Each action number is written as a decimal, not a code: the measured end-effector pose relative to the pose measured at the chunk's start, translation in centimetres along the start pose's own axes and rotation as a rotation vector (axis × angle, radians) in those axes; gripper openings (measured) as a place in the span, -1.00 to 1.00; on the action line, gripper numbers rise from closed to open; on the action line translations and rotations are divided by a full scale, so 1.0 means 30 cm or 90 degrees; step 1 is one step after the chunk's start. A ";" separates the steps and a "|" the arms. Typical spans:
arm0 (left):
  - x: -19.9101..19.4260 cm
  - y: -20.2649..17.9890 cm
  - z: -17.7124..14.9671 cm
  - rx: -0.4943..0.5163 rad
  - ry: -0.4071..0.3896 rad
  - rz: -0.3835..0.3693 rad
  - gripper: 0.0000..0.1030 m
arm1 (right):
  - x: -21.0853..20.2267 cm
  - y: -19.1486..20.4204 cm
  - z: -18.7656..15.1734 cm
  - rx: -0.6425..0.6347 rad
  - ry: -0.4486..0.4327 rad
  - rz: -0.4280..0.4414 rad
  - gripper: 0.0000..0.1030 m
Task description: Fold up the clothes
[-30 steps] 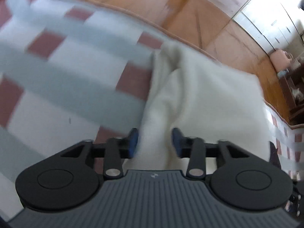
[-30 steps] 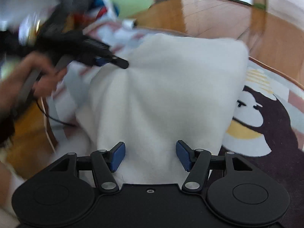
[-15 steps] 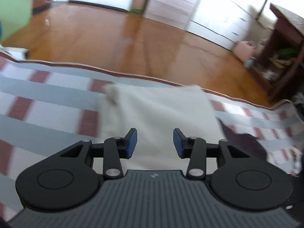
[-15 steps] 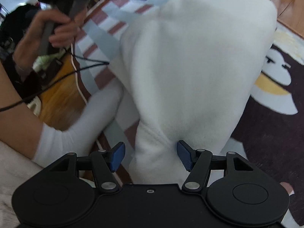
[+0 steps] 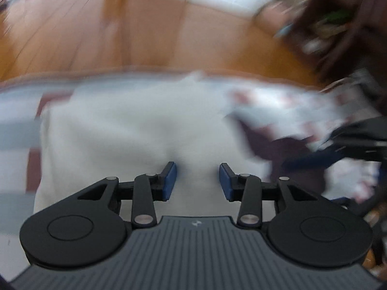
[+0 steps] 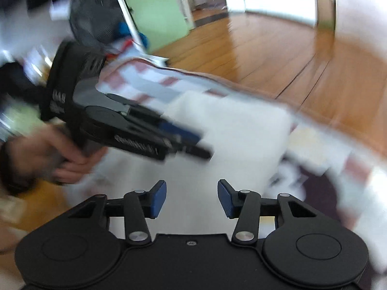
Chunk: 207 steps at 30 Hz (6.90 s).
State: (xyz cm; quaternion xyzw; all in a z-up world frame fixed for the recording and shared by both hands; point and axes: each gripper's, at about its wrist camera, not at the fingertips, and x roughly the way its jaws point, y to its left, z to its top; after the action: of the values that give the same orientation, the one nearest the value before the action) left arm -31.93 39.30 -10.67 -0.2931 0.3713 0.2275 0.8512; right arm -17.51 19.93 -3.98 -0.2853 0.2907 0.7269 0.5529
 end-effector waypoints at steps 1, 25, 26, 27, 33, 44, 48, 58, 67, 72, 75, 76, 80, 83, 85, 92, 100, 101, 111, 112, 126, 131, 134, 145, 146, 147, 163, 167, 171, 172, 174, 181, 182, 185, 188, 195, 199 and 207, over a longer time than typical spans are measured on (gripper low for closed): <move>0.020 0.018 0.003 -0.021 -0.001 -0.006 -0.23 | 0.054 0.014 -0.004 -0.022 0.006 -0.030 0.04; -0.138 0.281 -0.057 -0.139 -0.053 0.300 -0.12 | 0.004 0.079 -0.189 -0.013 0.119 0.037 0.21; -0.160 0.284 -0.054 -0.120 -0.054 0.348 0.25 | -0.001 0.050 -0.192 0.005 0.124 0.059 0.22; -0.182 0.287 -0.052 -0.100 -0.056 0.389 0.24 | -0.005 0.016 -0.192 0.027 0.127 0.086 0.23; -0.295 0.395 -0.083 -0.187 -0.062 0.120 0.41 | -0.043 -0.204 -0.170 0.196 0.066 0.165 0.29; -0.215 0.427 -0.082 -0.148 -0.054 0.034 0.45 | 0.150 -0.366 -0.243 0.511 0.017 0.231 0.55; -0.161 0.491 -0.116 -0.189 -0.035 0.034 0.50 | 0.161 -0.325 -0.242 0.446 0.004 0.173 0.66; -0.069 0.610 -0.285 -0.427 -0.001 -0.197 0.48 | 0.329 -0.337 -0.276 0.582 -0.030 0.277 0.86; -0.111 0.398 -0.213 -0.236 -0.022 -0.059 -0.23 | 0.226 -0.199 -0.164 0.390 -0.125 0.161 0.27; -0.138 0.286 -0.140 -0.169 -0.056 -0.070 -0.24 | 0.123 -0.194 -0.129 0.328 -0.187 0.123 0.22; -0.132 0.223 -0.015 -0.131 -0.075 -0.102 -0.25 | 0.033 -0.241 -0.125 0.326 -0.245 0.095 0.21; -0.129 0.176 0.032 -0.104 -0.081 -0.102 -0.24 | 0.000 -0.261 -0.126 0.332 -0.263 0.083 0.21; -0.103 -0.029 0.194 0.002 -0.098 -0.098 -0.24 | -0.129 -0.343 -0.134 0.365 -0.332 0.029 0.21; -0.062 -0.169 0.256 0.043 -0.090 -0.105 -0.26 | -0.223 -0.389 -0.170 0.382 -0.366 -0.011 0.21; -0.036 -0.259 0.279 0.077 -0.071 -0.105 -0.28 | -0.280 -0.416 -0.210 0.400 -0.380 -0.029 0.21; -0.016 -0.588 0.377 0.173 0.043 -0.113 -0.29 | -0.479 -0.487 -0.381 0.538 -0.454 -0.001 0.19; 0.040 -0.982 0.457 0.323 0.160 -0.041 -0.30 | -0.656 -0.497 -0.526 0.593 -0.539 -0.033 0.19; 0.053 -1.031 0.464 0.352 0.176 -0.021 -0.30 | -0.660 -0.504 -0.539 0.603 -0.549 -0.032 0.19; 0.450 -1.322 0.466 0.526 0.266 -0.073 -0.35 | -0.675 -0.645 -0.784 0.749 -0.599 -0.063 0.18; 0.496 -1.359 0.485 0.532 0.270 -0.079 -0.36 | -0.688 -0.668 -0.788 0.754 -0.605 -0.066 0.17; 0.972 -1.650 0.326 0.581 0.162 -0.079 0.35 | -0.565 -0.904 -1.026 0.781 -0.303 -0.556 0.60; 0.898 -1.400 0.330 0.412 0.106 -0.125 0.46 | -0.728 -0.962 -1.095 0.765 -0.327 -0.483 0.61; 0.913 -1.287 0.364 0.310 0.132 -0.122 0.46 | -0.834 -1.110 -1.137 0.817 -0.344 -0.440 0.75; 1.044 -1.234 0.329 0.109 0.187 -0.309 0.51 | -0.745 -1.348 -1.301 0.968 -0.371 -0.294 0.76; 1.059 -1.250 0.329 0.113 0.191 -0.290 0.60 | -0.733 -1.339 -1.322 0.975 -0.390 -0.289 0.76; 1.075 -1.265 0.329 0.117 0.197 -0.268 0.61 | -0.723 -1.334 -1.335 0.981 -0.409 -0.279 0.77; 1.043 -1.243 0.276 0.060 0.098 -0.208 0.83 | -0.711 -1.343 -1.344 0.958 -0.441 -0.311 0.85; 1.118 -1.295 0.275 0.062 0.128 -0.283 0.95 | -0.710 -1.369 -1.345 0.960 -0.446 -0.329 0.92; 1.125 -1.389 0.304 0.094 0.100 -0.283 0.06 | -0.708 -1.447 -1.359 0.950 -0.461 -0.341 0.93; 1.117 -1.417 0.315 0.110 0.089 -0.281 -0.13 | -0.712 -1.458 -1.344 0.936 -0.460 -0.356 0.62; 1.100 -1.471 0.338 0.143 0.067 -0.276 -0.24 | -0.739 -1.452 -1.274 0.844 -0.444 -0.410 0.09; 1.064 -1.634 0.427 0.198 -0.001 -0.295 -0.10 | -0.850 -1.405 -1.218 0.732 -0.492 -0.554 0.03; 1.099 -1.659 0.425 0.204 0.024 -0.246 0.10 | -0.846 -1.423 -1.236 0.741 -0.478 -0.566 0.18; 1.150 -1.686 0.383 0.218 0.048 -0.140 0.11 | -0.828 -1.495 -1.282 0.805 -0.311 -0.571 0.36; 1.086 -1.683 0.324 0.288 -0.007 -0.172 0.11 | -0.892 -1.452 -1.255 0.770 -0.288 -0.593 0.40; 1.015 -1.619 0.292 0.276 -0.014 -0.205 0.07 | -0.876 -1.297 -1.018 0.414 -0.146 -0.713 0.39; 0.979 -1.607 0.321 0.228 -0.001 -0.272 0.05 | -0.828 -1.335 -0.948 0.291 -0.057 -0.722 0.07; 0.878 -1.687 0.270 0.325 0.004 -0.282 0.10 | -0.947 -1.385 -0.943 0.272 -0.049 -0.910 0.11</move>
State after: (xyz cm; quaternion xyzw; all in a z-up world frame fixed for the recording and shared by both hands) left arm 19.08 12.50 -9.66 -0.1447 0.3462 -0.0645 0.9247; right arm 31.82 -9.95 -6.41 -0.2655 0.1496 0.1271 0.9439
